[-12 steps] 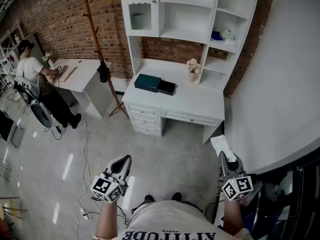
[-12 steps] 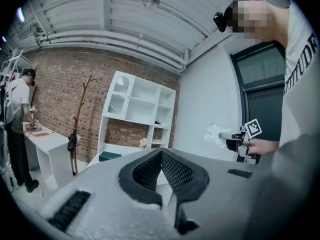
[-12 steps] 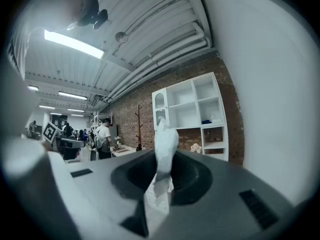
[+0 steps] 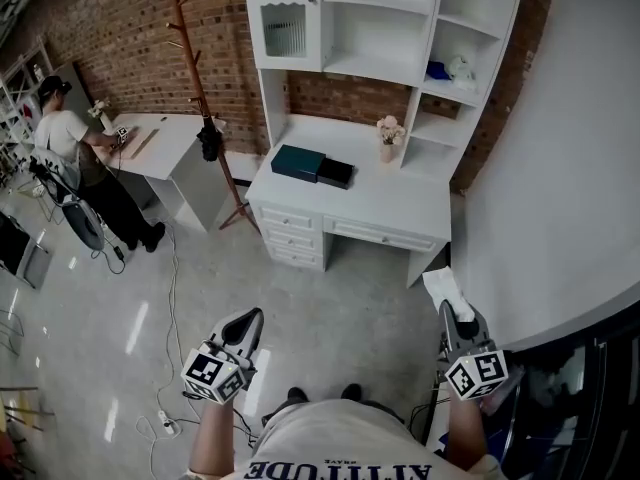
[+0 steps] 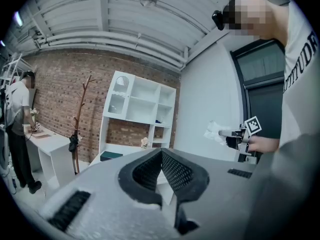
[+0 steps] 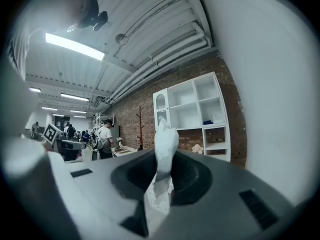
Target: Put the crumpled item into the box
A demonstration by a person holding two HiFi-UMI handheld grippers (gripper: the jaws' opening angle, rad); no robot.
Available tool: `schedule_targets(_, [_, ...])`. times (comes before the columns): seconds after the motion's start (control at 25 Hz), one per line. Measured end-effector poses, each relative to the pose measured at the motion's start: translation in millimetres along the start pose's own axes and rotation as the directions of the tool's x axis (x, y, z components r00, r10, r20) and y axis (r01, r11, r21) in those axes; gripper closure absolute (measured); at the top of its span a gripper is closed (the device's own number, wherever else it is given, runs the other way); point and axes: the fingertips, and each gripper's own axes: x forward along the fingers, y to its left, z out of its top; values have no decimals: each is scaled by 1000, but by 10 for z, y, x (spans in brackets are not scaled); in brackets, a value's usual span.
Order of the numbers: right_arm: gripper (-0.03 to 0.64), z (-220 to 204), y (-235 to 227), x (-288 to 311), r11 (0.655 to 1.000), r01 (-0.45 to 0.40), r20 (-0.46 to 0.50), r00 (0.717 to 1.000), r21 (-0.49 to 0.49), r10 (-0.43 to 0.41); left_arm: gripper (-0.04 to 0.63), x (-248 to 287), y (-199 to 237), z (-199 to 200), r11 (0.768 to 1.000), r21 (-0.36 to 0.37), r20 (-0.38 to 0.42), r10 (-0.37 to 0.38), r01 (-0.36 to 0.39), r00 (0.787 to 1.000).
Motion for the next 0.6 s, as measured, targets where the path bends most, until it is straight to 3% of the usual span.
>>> schedule_targets(0.6, [541, -154, -576, -198, 999, -23, -27, 999, 43, 24, 569, 284, -452, -152, 1000, 17, -51, 25, -25, 998])
